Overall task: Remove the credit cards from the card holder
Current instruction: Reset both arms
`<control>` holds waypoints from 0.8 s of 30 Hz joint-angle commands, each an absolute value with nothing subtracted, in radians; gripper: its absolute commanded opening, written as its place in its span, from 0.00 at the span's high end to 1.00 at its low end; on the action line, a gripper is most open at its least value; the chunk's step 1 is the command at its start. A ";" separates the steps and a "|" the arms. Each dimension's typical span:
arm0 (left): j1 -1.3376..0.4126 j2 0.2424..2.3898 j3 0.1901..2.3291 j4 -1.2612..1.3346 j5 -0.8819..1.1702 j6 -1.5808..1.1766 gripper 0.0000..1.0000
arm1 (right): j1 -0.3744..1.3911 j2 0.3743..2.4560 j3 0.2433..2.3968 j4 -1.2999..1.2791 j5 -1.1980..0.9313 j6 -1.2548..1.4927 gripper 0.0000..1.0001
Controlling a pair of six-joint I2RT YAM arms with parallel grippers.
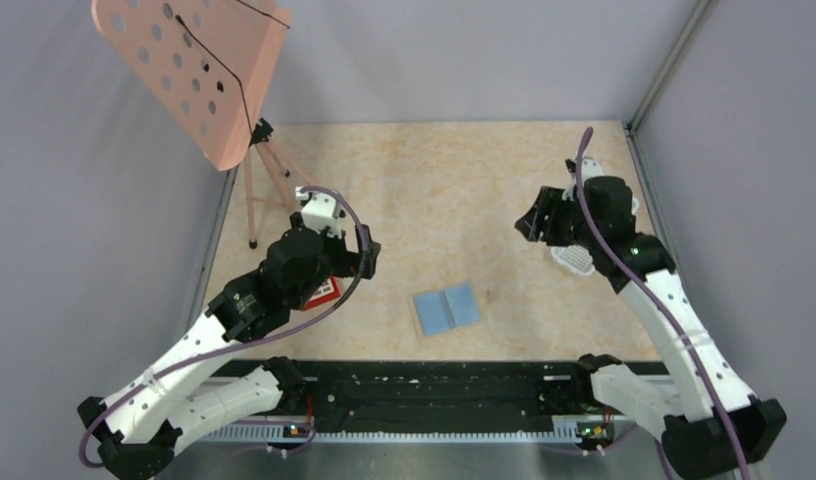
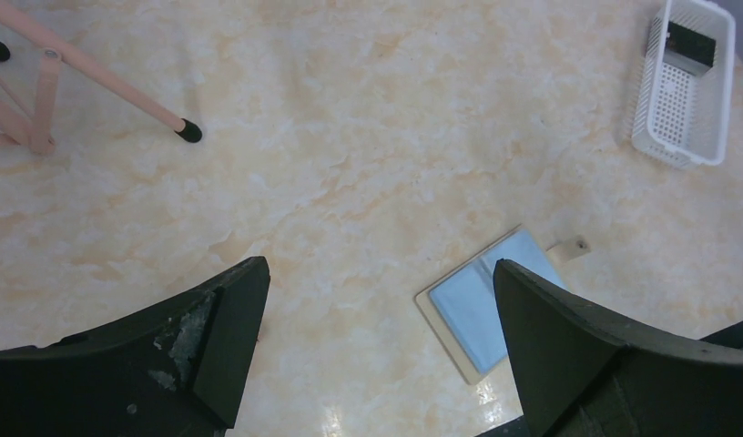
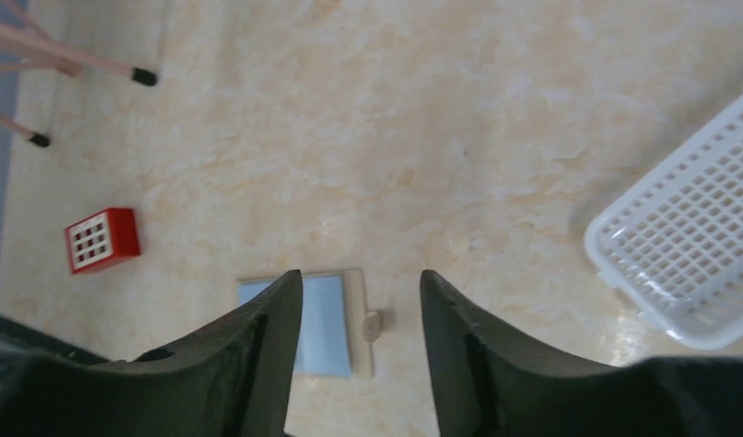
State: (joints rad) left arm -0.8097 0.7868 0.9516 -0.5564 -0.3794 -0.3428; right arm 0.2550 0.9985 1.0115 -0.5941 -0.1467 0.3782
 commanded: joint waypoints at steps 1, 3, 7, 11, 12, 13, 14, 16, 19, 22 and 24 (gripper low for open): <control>-0.807 0.760 0.993 -0.525 -0.368 -0.413 0.01 | 0.302 0.830 0.946 -0.583 -0.222 0.419 0.42; -0.807 0.744 0.981 -0.506 -0.357 -0.417 0.01 | 0.303 0.757 0.923 -0.576 -0.240 0.433 0.36; -0.806 0.700 0.947 -0.487 -0.373 -0.435 0.01 | 0.302 0.651 0.916 -0.583 -0.252 0.455 0.01; -0.807 0.647 0.921 -0.473 -0.382 -0.438 0.01 | 0.302 0.605 0.906 -0.563 -0.303 0.495 0.01; -0.806 0.629 0.910 -0.465 -0.377 -0.438 0.01 | 0.303 0.602 0.899 -0.558 -0.322 0.510 0.01; -0.807 0.614 0.899 -0.455 -0.368 -0.436 0.01 | 0.303 0.603 0.894 -0.549 -0.343 0.524 0.01; -0.807 0.595 0.887 -0.441 -0.356 -0.432 0.01 | 0.303 0.604 0.886 -0.544 -0.359 0.541 0.01; -0.807 0.563 0.865 -0.415 -0.344 -0.430 0.01 | 0.303 0.608 0.877 -0.540 -0.379 0.576 0.01; -0.806 0.536 0.846 -0.407 -0.359 -0.441 0.01 | 0.302 0.610 0.870 -0.542 -0.390 0.598 0.01; -0.806 0.534 0.840 -0.410 -0.360 -0.448 0.01 | 0.302 0.608 0.864 -0.543 -0.387 0.600 0.01; -0.807 0.535 0.838 -0.411 -0.357 -0.448 0.01 | 0.303 0.608 0.851 -0.531 -0.388 0.605 0.01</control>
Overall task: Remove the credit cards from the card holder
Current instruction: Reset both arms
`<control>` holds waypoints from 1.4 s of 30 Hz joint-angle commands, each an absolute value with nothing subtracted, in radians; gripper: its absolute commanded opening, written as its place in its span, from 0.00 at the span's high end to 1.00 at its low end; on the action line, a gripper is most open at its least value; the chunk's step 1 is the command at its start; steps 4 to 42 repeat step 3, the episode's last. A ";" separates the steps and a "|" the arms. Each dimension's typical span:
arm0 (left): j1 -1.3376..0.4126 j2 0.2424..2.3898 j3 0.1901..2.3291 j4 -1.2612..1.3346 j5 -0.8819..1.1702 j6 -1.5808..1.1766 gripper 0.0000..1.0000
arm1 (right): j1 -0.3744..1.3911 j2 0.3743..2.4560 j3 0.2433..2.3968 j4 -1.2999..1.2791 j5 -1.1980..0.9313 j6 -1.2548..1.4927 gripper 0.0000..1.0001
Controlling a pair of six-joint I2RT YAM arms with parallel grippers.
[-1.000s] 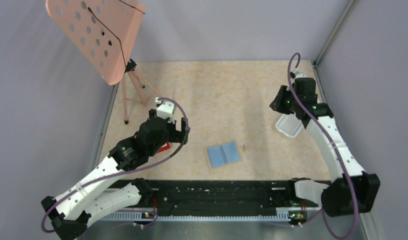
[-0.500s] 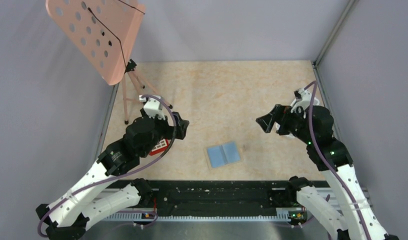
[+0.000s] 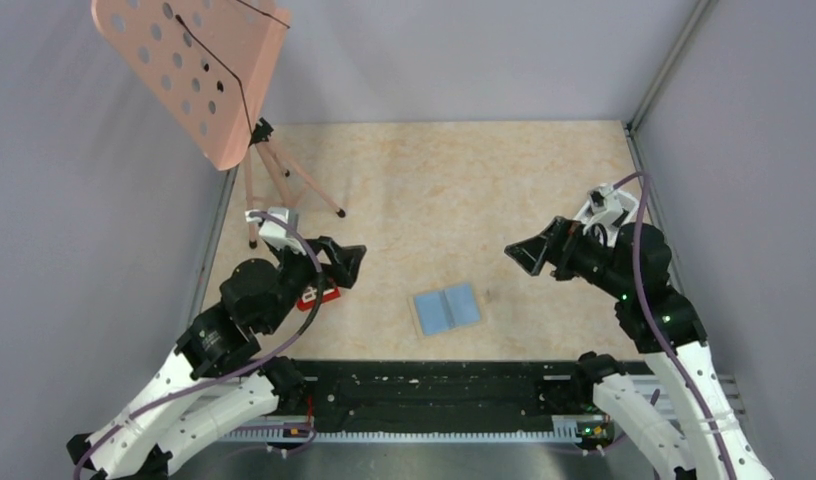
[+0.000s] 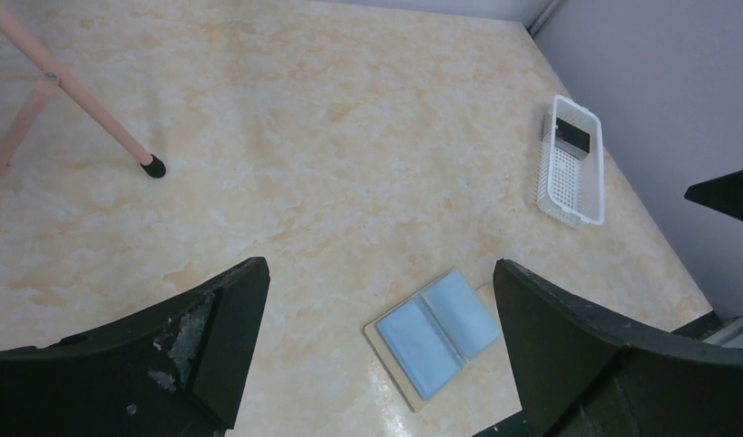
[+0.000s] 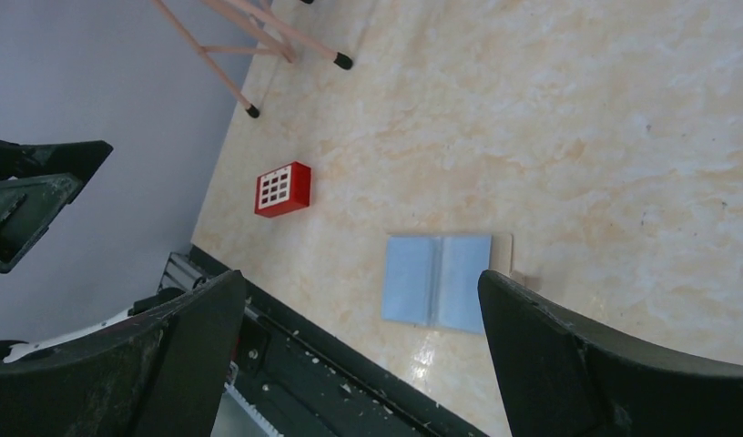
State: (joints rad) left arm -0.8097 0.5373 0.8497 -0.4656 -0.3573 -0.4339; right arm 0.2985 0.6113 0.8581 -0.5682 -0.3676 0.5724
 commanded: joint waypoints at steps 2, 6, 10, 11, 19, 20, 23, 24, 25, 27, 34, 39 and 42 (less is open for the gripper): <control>-0.806 0.534 0.835 -0.413 -0.354 -0.442 0.01 | 0.303 0.610 0.835 -0.505 -0.401 0.610 0.01; -0.807 0.533 0.835 -0.414 -0.354 -0.440 0.01 | 0.303 0.606 0.831 -0.490 -0.403 0.617 0.01; -0.807 0.533 0.835 -0.414 -0.354 -0.440 0.01 | 0.303 0.606 0.831 -0.490 -0.403 0.617 0.01; -0.807 0.533 0.835 -0.414 -0.354 -0.440 0.01 | 0.303 0.606 0.831 -0.490 -0.403 0.617 0.01; -0.807 0.533 0.835 -0.414 -0.354 -0.440 0.01 | 0.303 0.606 0.831 -0.490 -0.403 0.617 0.01; -0.807 0.533 0.835 -0.414 -0.354 -0.440 0.01 | 0.303 0.606 0.831 -0.490 -0.403 0.617 0.01; -0.807 0.533 0.835 -0.414 -0.354 -0.440 0.01 | 0.303 0.606 0.831 -0.490 -0.403 0.617 0.01; -0.807 0.533 0.835 -0.414 -0.354 -0.440 0.01 | 0.303 0.606 0.831 -0.490 -0.403 0.617 0.01; -0.807 0.533 0.835 -0.414 -0.354 -0.440 0.01 | 0.303 0.606 0.831 -0.490 -0.403 0.617 0.01; -0.807 0.533 0.835 -0.414 -0.354 -0.440 0.01 | 0.303 0.606 0.831 -0.490 -0.403 0.617 0.01; -0.807 0.533 0.835 -0.414 -0.354 -0.440 0.01 | 0.303 0.606 0.831 -0.490 -0.403 0.617 0.01; -0.807 0.533 0.835 -0.414 -0.354 -0.440 0.01 | 0.303 0.606 0.831 -0.490 -0.403 0.617 0.01; -0.807 0.533 0.835 -0.414 -0.354 -0.440 0.01 | 0.303 0.606 0.831 -0.490 -0.403 0.617 0.01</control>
